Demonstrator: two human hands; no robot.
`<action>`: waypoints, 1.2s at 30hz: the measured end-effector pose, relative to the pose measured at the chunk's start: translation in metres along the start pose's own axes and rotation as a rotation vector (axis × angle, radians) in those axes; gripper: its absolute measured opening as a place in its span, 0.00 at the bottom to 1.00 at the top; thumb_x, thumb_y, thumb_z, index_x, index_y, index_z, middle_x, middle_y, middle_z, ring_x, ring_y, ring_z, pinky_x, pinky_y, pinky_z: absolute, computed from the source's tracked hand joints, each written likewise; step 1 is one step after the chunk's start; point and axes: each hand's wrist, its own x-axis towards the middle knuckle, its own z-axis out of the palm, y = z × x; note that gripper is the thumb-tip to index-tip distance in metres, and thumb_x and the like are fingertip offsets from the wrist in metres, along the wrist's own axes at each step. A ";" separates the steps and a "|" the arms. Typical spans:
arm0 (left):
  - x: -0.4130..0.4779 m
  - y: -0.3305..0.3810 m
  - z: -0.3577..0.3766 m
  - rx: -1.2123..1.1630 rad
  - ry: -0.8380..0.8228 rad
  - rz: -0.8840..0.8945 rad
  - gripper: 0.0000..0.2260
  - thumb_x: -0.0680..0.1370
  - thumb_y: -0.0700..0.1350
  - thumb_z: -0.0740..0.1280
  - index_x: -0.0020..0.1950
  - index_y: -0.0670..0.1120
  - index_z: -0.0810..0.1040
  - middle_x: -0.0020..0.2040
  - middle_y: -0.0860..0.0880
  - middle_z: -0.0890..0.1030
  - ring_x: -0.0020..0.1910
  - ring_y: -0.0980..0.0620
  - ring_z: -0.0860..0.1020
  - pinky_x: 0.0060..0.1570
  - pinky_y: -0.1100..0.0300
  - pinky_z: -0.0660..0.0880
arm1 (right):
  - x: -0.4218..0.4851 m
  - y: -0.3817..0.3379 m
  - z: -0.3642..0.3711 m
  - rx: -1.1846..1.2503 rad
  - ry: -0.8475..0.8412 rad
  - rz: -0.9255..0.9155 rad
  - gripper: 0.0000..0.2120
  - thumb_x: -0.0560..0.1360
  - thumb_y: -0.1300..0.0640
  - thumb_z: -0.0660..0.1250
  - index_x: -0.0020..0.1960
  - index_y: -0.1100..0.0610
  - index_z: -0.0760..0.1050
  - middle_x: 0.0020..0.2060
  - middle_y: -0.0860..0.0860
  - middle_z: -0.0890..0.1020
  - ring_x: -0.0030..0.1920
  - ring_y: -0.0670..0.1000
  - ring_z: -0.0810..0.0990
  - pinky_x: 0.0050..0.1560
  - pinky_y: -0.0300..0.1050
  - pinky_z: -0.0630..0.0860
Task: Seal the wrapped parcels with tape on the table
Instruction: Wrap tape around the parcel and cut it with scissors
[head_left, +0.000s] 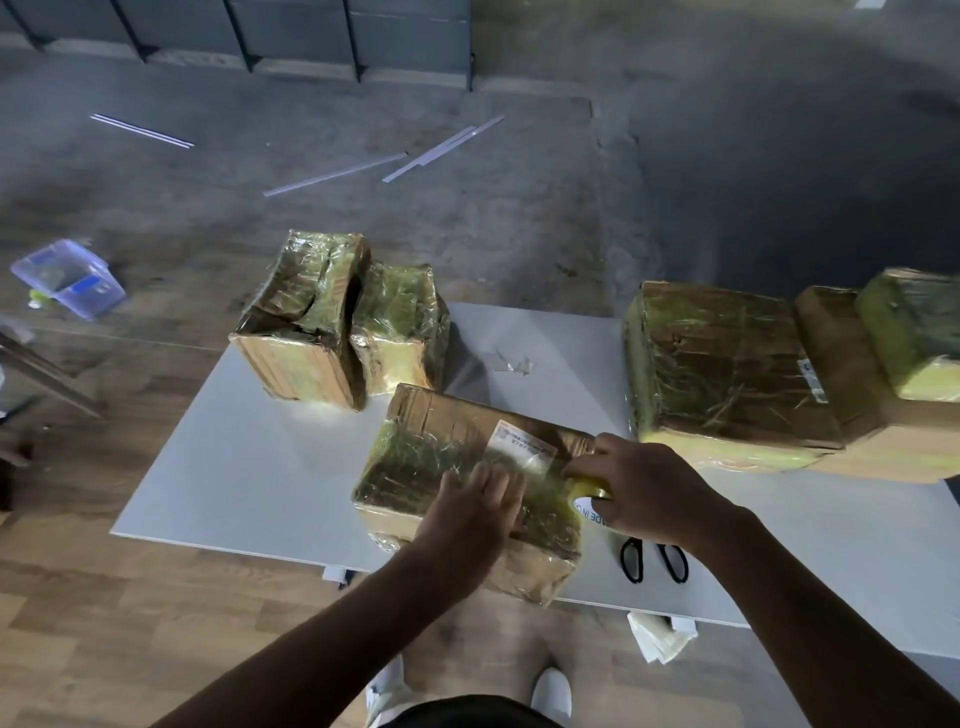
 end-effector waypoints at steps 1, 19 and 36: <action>0.001 0.004 -0.001 -0.010 -0.013 -0.001 0.34 0.76 0.45 0.62 0.77 0.38 0.51 0.69 0.37 0.63 0.66 0.40 0.65 0.59 0.45 0.69 | 0.000 0.000 0.000 0.006 -0.005 -0.001 0.21 0.74 0.46 0.66 0.67 0.41 0.72 0.56 0.48 0.75 0.52 0.52 0.78 0.44 0.37 0.66; 0.022 0.041 -0.009 0.070 -0.155 -0.186 0.32 0.81 0.46 0.58 0.78 0.36 0.45 0.68 0.30 0.61 0.64 0.33 0.66 0.56 0.47 0.72 | -0.046 0.035 0.006 0.179 0.030 -0.003 0.24 0.74 0.40 0.65 0.69 0.39 0.67 0.53 0.49 0.79 0.48 0.49 0.79 0.45 0.33 0.74; 0.020 0.049 -0.010 0.056 -0.014 -0.055 0.28 0.79 0.41 0.51 0.78 0.40 0.47 0.73 0.36 0.58 0.66 0.36 0.64 0.61 0.44 0.68 | -0.037 0.034 0.057 0.172 -0.175 0.054 0.24 0.78 0.51 0.63 0.72 0.40 0.62 0.55 0.52 0.75 0.52 0.52 0.77 0.49 0.39 0.73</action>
